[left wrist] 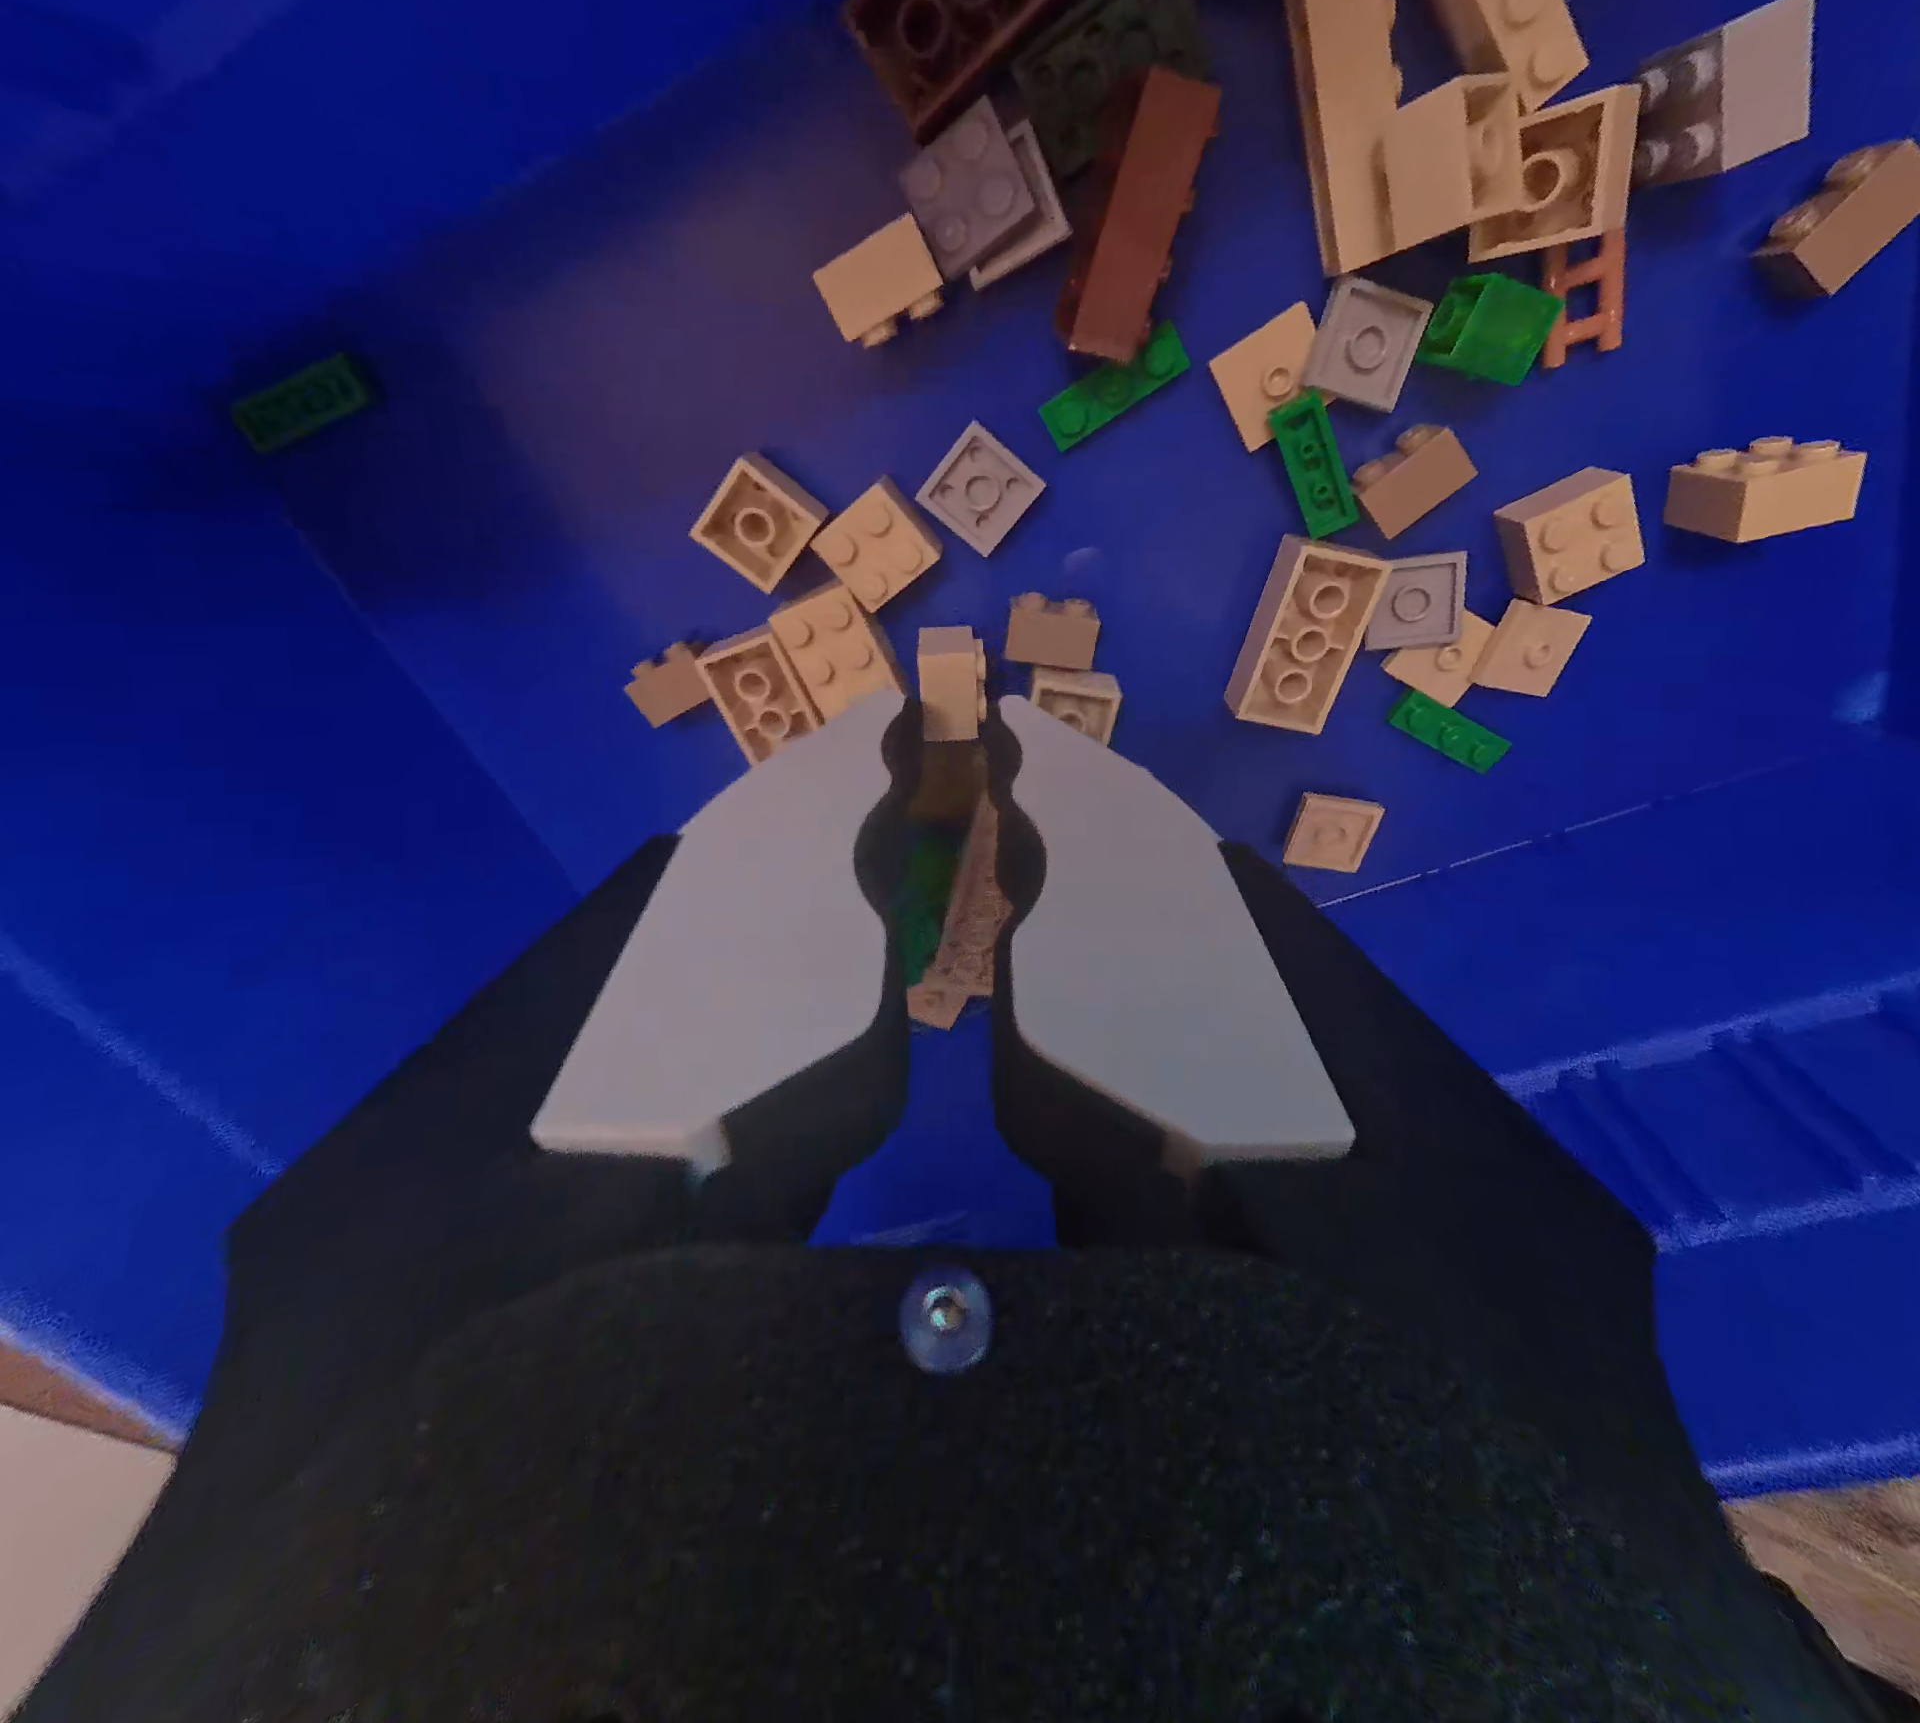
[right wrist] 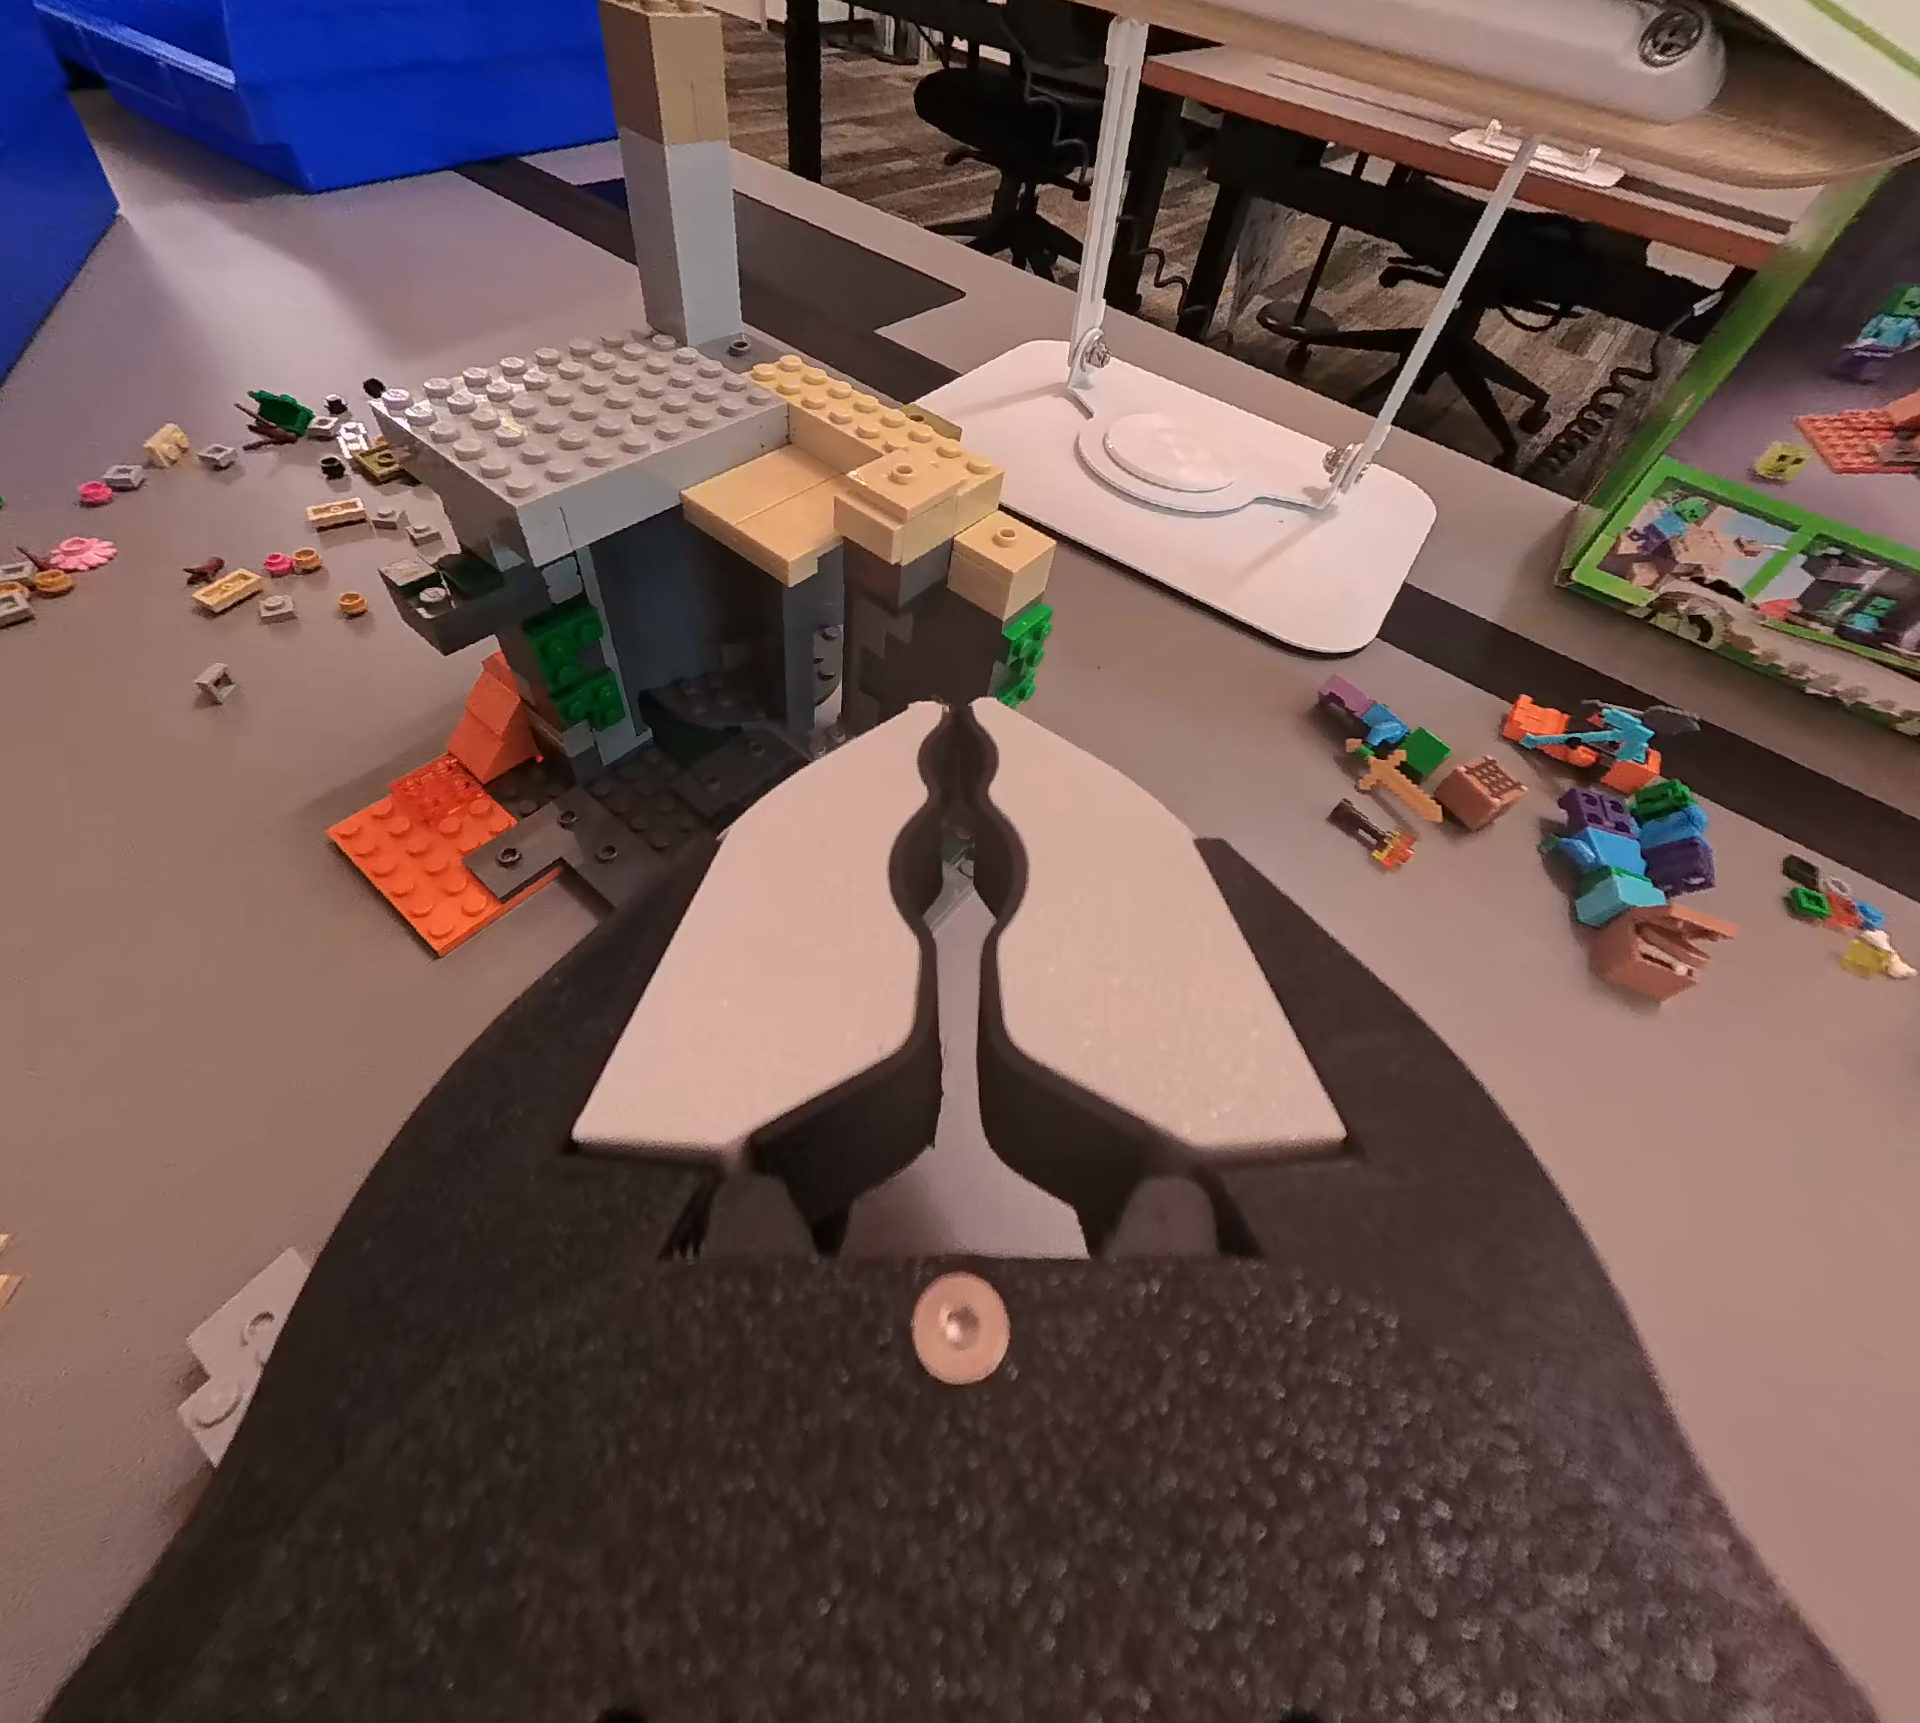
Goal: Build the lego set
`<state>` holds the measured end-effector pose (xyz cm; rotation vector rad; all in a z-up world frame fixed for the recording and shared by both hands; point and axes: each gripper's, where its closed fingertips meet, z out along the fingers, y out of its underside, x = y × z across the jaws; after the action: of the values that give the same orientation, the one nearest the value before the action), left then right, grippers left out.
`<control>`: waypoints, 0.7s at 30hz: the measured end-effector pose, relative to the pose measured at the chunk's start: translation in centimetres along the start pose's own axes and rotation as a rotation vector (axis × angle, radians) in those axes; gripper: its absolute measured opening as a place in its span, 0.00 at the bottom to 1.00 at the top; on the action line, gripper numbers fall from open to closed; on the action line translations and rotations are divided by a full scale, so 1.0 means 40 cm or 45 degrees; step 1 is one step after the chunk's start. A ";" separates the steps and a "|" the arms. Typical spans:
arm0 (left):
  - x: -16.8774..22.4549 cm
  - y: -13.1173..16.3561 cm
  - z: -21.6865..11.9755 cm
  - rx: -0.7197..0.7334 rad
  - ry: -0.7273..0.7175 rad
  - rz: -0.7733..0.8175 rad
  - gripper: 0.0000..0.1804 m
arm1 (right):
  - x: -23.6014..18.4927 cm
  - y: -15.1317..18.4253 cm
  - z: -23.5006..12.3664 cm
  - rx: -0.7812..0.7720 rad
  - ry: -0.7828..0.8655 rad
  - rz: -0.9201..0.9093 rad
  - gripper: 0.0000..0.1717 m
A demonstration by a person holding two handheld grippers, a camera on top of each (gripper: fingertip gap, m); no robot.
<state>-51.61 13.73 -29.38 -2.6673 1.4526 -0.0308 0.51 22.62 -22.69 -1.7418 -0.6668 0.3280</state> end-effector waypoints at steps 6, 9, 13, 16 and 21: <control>-0.046 0.011 -0.040 0.009 -0.085 -0.040 0.06 | 0.003 -0.001 -0.001 0.003 -0.003 0.013 0.00; -0.061 0.014 -0.050 0.008 -0.118 -0.056 0.07 | 0.003 0.000 0.000 -0.001 -0.007 0.019 0.00; -0.071 0.015 -0.052 0.009 -0.140 -0.069 0.07 | 0.001 0.001 0.000 -0.004 -0.012 0.020 0.00; -0.070 0.019 -0.048 -0.008 -0.144 -0.066 0.08 | 0.001 -0.001 -0.001 -0.002 -0.013 0.020 0.00; -0.044 -0.013 -0.058 0.062 -0.126 -0.040 0.08 | -0.002 -0.003 -0.003 0.002 -0.018 0.022 0.00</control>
<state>-52.28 15.30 -26.95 -2.6125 1.3632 0.0618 0.47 22.52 -22.54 -1.7464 -0.6619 0.3532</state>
